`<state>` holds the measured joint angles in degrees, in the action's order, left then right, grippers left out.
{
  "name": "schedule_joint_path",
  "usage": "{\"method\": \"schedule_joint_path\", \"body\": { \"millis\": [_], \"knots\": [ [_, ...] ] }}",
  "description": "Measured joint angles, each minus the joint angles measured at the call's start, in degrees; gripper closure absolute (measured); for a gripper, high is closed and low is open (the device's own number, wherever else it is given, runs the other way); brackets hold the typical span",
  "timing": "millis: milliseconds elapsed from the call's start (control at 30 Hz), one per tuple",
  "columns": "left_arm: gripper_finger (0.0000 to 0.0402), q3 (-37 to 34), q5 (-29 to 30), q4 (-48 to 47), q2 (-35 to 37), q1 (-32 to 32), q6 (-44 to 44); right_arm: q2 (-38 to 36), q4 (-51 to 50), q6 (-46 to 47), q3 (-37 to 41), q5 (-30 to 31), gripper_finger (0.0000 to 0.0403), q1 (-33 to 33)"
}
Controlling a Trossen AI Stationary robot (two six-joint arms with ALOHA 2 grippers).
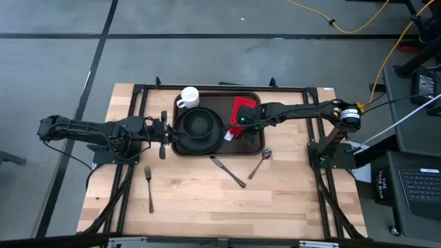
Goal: Set up tray
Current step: Put the red table napkin beside the black plate on the brown serving tray
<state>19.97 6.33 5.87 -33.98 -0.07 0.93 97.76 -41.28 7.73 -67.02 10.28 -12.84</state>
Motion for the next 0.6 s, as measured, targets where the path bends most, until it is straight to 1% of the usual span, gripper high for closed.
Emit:
{"method": "schedule_joint_path", "body": {
  "millis": [67, 167, 433, 600],
  "knots": [
    [0.0398, 0.0, 0.0, 0.0, 0.0, 0.0, 0.0, 0.0, 0.0, -0.8, 0.0, 0.0, 0.0341, 0.0],
    [0.0398, 0.0, 0.0, 0.0, 0.0, 0.0, 0.0, 0.0, 0.0, -2.0, 0.0, 0.0, 0.0319, 0.0],
    [0.0394, 0.0, 0.0, 0.0, 0.0, 0.0, 0.0, 0.0, -0.7, -2.4, 0.0, -0.1, 0.0228, 0.0],
    [0.0395, 0.0, 0.0, 0.0, 0.0, 0.0, 0.0, 0.0, -3.7, -6.5, 0.0, -7.2, 0.0193, 0.1]
  ]
}}
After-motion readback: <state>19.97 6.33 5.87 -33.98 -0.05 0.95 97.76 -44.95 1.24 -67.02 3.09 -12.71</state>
